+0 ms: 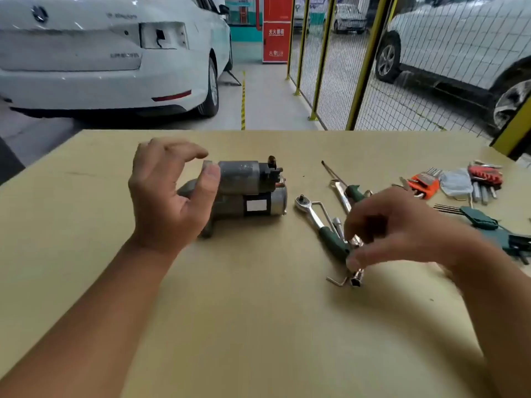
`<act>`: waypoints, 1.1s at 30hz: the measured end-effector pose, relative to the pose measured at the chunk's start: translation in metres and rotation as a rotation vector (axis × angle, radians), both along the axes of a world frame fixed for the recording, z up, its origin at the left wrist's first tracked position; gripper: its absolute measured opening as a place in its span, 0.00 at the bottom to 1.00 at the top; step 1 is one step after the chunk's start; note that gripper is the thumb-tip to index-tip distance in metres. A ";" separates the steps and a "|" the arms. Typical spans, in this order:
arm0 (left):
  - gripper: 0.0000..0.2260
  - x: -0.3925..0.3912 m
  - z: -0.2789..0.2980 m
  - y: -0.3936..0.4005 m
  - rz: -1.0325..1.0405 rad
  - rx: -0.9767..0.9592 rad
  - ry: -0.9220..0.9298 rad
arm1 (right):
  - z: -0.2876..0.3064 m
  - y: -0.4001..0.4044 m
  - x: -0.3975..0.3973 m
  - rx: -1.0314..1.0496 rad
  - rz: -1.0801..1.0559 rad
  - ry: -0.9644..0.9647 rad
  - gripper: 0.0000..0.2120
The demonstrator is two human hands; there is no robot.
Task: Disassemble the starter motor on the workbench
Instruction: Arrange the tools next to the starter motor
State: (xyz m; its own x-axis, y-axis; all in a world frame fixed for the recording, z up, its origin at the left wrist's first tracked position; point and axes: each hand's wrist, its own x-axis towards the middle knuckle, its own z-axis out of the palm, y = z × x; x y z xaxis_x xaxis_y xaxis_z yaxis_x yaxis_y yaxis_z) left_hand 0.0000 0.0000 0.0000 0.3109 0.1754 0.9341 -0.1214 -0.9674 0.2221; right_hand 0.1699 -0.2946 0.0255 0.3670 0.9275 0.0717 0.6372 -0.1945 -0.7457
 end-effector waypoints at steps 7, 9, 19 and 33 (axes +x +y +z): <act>0.14 0.020 -0.005 -0.008 0.016 -0.024 0.056 | -0.010 0.012 -0.014 -0.543 0.062 -0.365 0.15; 0.14 0.019 -0.007 -0.005 0.030 -0.037 0.076 | -0.012 0.014 -0.015 -0.542 0.050 -0.368 0.12; 0.16 0.007 -0.009 0.001 0.010 -0.233 0.127 | -0.018 0.016 -0.012 -0.238 -0.099 -0.356 0.09; 0.12 0.028 -0.038 -0.115 -0.350 0.204 0.374 | -0.030 -0.023 0.066 -0.112 -0.886 -0.229 0.06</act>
